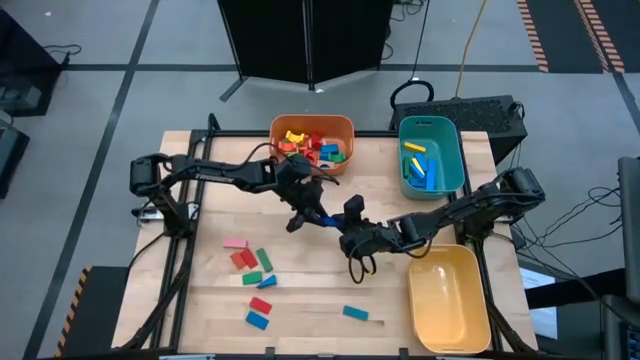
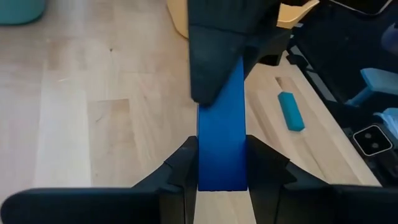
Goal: Sort blocks by size
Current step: Put the blue rectangular block into the green bin
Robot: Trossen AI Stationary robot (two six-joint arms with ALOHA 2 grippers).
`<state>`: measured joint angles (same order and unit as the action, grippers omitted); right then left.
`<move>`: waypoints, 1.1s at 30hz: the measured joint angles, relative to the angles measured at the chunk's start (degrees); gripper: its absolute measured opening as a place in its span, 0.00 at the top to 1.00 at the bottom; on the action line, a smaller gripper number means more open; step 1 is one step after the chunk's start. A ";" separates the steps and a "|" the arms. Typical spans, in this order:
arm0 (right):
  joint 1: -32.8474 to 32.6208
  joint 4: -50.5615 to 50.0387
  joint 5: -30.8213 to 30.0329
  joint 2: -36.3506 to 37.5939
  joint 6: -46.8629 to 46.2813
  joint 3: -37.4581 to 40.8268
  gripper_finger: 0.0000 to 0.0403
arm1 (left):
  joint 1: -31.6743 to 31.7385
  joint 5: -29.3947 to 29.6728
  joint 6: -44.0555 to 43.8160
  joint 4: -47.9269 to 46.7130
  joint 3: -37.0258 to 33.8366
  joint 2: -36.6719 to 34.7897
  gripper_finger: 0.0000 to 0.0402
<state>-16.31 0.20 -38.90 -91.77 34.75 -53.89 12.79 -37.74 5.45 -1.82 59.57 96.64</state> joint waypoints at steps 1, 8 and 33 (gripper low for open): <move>-0.01 -0.05 0.05 0.00 0.10 0.01 0.75 | 0.19 -0.04 0.01 0.00 0.00 -0.01 0.76; 0.06 -0.31 -0.18 0.00 1.80 0.01 0.88 | 1.47 -0.76 -0.78 0.08 0.00 -0.02 0.72; 12.18 -27.85 -6.07 15.24 -21.78 0.01 0.89 | -2.63 17.10 5.91 -11.61 0.74 -9.86 0.48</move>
<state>-4.13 -27.65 -44.96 -76.53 12.97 -53.89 10.17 -20.64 11.36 -13.43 60.31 86.78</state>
